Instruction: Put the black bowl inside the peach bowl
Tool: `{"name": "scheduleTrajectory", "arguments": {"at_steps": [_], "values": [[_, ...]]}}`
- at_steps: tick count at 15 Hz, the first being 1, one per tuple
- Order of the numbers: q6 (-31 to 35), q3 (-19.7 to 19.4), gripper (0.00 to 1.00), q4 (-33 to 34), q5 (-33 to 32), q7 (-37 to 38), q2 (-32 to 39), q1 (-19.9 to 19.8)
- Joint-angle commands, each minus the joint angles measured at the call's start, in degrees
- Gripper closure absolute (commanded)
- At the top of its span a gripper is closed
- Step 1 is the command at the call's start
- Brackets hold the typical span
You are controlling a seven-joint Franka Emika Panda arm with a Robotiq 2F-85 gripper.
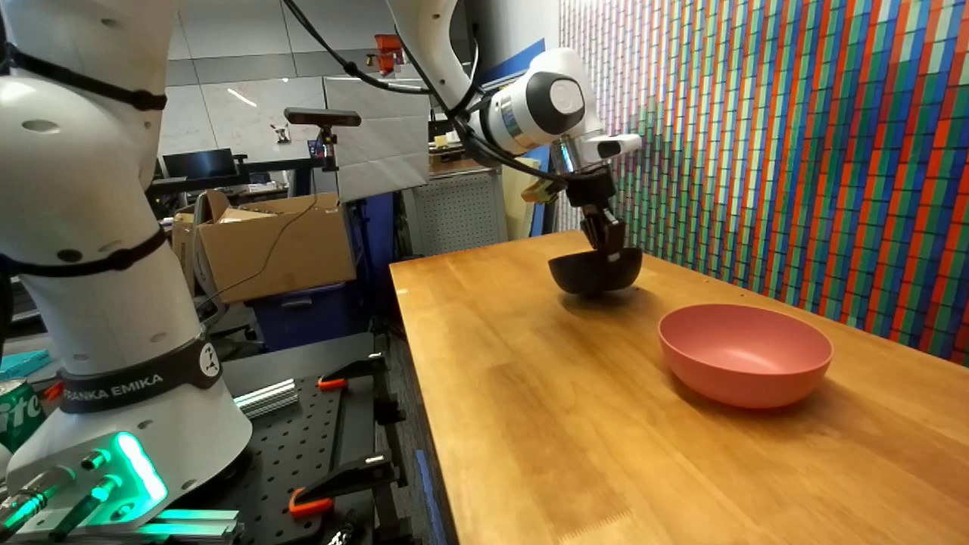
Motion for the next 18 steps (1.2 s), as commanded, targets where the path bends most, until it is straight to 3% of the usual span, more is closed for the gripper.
{"name": "scheduleTrajectory", "arguments": {"at_steps": [1, 10, 18], "values": [[-4.94, -0.59, 0.95, -0.47, 0.41, -4.40, -2.35, -0.89], [-14.45, -2.19, 0.95, 7.74, 2.26, -8.99, -4.70, -7.17], [-17.41, -6.14, 0.94, 6.86, 4.24, -13.23, -9.13, -16.71]]}}
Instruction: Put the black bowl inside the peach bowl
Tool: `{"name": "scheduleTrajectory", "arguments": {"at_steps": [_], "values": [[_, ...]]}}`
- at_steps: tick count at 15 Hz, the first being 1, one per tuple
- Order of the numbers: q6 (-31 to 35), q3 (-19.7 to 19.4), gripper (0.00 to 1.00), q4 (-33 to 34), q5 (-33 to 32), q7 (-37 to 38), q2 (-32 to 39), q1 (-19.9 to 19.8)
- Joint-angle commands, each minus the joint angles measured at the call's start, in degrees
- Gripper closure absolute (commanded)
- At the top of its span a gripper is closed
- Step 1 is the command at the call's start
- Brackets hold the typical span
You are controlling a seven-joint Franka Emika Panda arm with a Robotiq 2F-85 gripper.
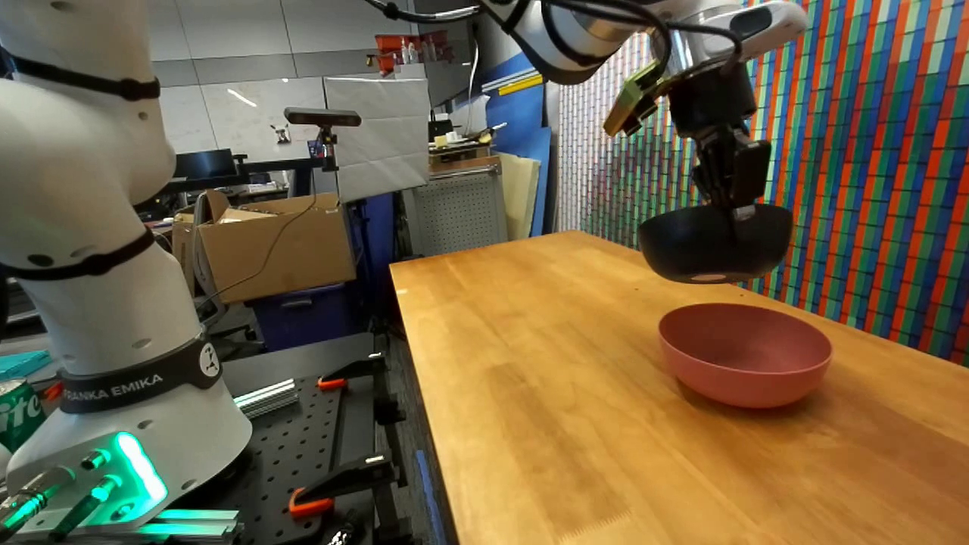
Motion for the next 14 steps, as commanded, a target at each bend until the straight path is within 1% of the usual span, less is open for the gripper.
{"name": "scheduleTrajectory", "arguments": {"at_steps": [1, 4, 7, 11, 14], "values": [[-1.43, -1.25, 0.94, -0.12, 2.93, -3.44, -2.74, -3.75], [0.22, -1.81, 0.95, -2.03, 4.58, -4.25, -3.86, -6.14], [1.46, -1.21, 0.95, -5.43, 8.75, -4.87, -5.20, -7.58], [2.99, -0.99, 0.95, -9.19, 14.87, -5.68, -6.00, -8.14], [7.02, -1.57, 0.96, -10.99, 14.96, -4.88, -5.89, -7.80]]}}
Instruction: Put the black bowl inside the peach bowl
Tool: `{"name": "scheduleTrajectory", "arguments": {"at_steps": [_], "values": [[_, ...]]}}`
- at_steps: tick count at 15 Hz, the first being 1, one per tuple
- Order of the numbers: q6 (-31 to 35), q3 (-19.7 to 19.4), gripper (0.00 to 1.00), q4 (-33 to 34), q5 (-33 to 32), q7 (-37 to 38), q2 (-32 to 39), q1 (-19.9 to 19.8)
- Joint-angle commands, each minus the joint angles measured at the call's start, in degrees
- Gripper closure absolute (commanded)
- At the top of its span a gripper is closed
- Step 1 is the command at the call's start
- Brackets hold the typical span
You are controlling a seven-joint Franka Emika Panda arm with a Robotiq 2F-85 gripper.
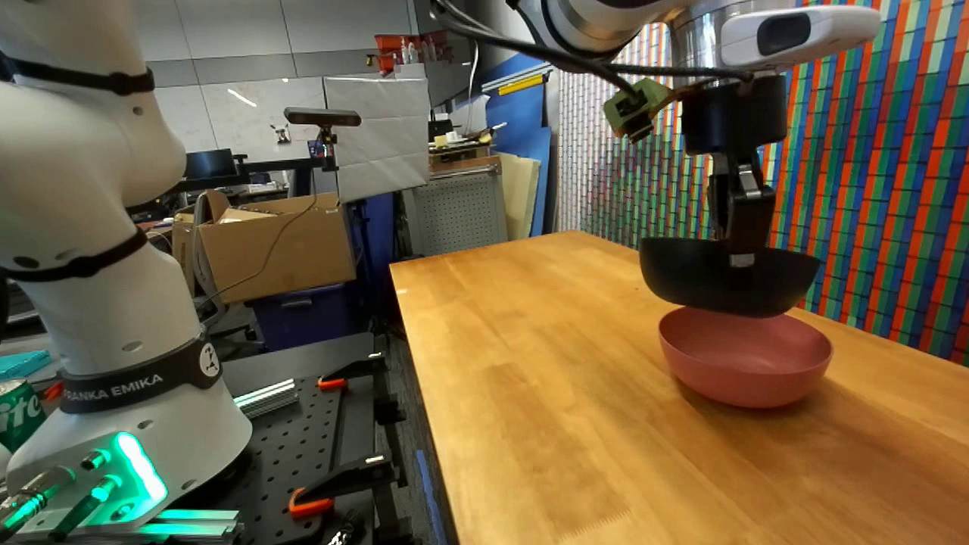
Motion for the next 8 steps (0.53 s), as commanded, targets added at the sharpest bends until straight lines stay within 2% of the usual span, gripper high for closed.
{"name": "scheduleTrajectory", "arguments": {"at_steps": [1, 7, 8], "values": [[5.40, -0.09, 0.96, -3.40, 1.20, -0.52, -2.11, -0.46], [14.76, -0.35, 0.96, -7.46, 1.01, 1.64, -1.79, 0.45], [15.16, -0.39, 0.91, -7.80, 1.11, 1.79, -1.61, 0.52]]}}
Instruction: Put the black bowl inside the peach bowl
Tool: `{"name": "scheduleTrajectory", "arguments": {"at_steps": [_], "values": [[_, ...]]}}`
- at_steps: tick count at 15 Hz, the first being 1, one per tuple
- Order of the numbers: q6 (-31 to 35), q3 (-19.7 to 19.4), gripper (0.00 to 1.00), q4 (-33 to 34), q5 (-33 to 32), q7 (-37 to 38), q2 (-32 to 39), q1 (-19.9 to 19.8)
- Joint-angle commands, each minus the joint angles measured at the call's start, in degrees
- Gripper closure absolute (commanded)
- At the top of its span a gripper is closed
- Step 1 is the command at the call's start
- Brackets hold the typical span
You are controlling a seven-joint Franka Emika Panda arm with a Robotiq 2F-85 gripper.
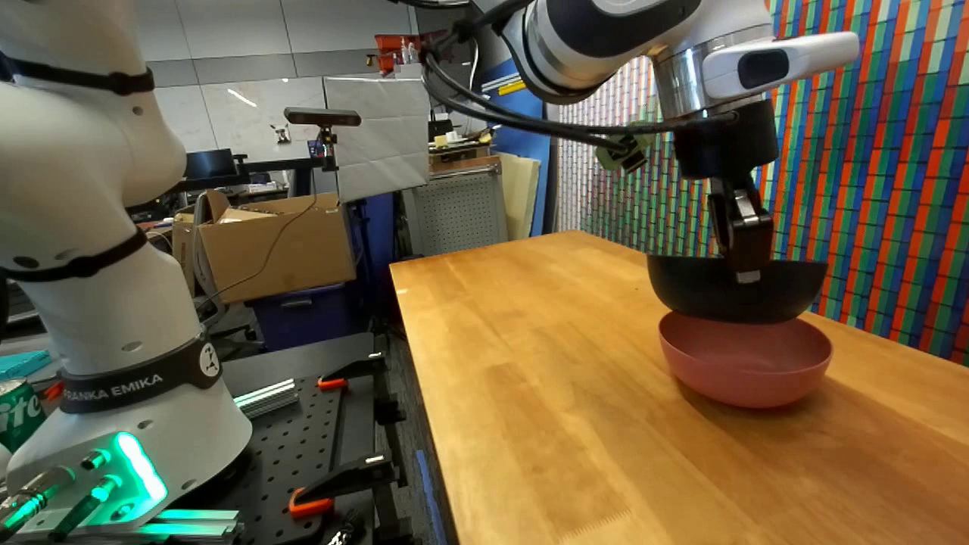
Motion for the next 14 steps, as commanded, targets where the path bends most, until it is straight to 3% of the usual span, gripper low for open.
{"name": "scheduleTrajectory", "arguments": {"at_steps": [1, 4, 12, 14], "values": [[3.23, -0.43, 0.68, -2.72, 1.09, 1.18, -1.48, 0.59], [3.63, -0.58, 0.59, -3.02, 1.26, 1.75, -1.38, 0.55], [4.14, -0.23, 0.00, -3.10, 1.48, 3.05, -0.74, 1.11], [1.57, 1.24, 0.00, -2.67, 2.98, 1.28, -0.91, 1.43]]}}
